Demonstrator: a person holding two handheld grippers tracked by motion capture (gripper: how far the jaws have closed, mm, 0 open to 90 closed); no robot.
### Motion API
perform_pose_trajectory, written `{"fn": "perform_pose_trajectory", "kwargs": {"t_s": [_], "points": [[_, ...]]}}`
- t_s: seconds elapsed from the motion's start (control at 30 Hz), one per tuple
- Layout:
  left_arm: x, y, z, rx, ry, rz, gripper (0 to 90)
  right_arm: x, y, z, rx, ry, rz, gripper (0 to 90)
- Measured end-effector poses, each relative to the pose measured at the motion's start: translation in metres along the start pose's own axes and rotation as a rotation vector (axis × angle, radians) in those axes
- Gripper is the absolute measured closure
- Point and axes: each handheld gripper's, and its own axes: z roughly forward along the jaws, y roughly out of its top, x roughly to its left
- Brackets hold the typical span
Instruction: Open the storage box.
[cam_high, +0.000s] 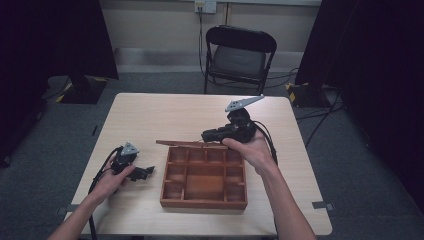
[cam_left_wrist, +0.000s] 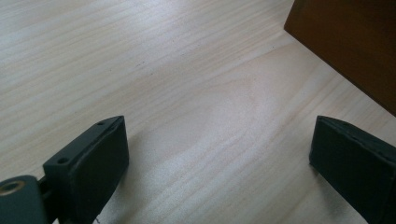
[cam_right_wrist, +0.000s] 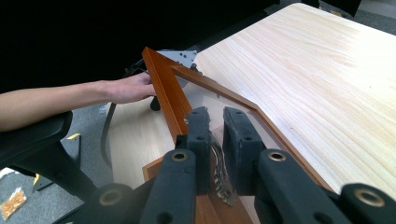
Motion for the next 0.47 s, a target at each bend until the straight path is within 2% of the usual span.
{"fn": "perform_pose_trajectory", "kwargs": {"t_s": [0.47], "points": [[0.0, 0.0, 0.0, 0.0, 0.0, 0.0, 4.2, -0.0002, -0.0003, -0.0001, 0.001, 0.005, 0.001, 81.6]]}}
